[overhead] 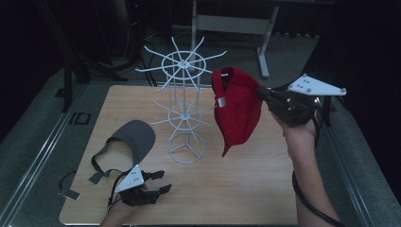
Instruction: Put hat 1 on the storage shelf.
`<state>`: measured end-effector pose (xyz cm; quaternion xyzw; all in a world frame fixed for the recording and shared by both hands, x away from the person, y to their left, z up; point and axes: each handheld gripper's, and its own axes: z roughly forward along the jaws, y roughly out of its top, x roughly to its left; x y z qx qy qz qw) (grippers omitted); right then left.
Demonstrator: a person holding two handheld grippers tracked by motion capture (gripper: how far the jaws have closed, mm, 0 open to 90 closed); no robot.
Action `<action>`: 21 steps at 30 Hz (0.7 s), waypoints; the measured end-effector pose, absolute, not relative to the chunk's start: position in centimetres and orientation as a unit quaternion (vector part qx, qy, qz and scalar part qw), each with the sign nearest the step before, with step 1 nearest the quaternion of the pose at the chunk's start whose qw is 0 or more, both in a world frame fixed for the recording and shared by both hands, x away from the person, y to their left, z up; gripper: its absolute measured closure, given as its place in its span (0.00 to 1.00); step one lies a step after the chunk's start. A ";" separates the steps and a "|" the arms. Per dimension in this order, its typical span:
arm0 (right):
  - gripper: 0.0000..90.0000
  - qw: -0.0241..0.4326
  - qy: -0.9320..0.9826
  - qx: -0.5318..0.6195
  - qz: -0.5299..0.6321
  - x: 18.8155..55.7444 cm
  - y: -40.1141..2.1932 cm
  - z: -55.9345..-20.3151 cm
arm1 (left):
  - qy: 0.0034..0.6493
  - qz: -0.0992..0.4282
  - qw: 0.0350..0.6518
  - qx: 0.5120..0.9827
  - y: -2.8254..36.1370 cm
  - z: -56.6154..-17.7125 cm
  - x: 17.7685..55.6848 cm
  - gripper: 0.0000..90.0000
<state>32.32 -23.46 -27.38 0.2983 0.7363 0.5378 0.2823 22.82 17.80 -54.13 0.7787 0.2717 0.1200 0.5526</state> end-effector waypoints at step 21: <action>0.63 0.235 0.753 0.269 0.552 30.6 -26.1 -30.7 | 0.278 0.115 0.552 0.778 18.1 -54.2 22.9 0.47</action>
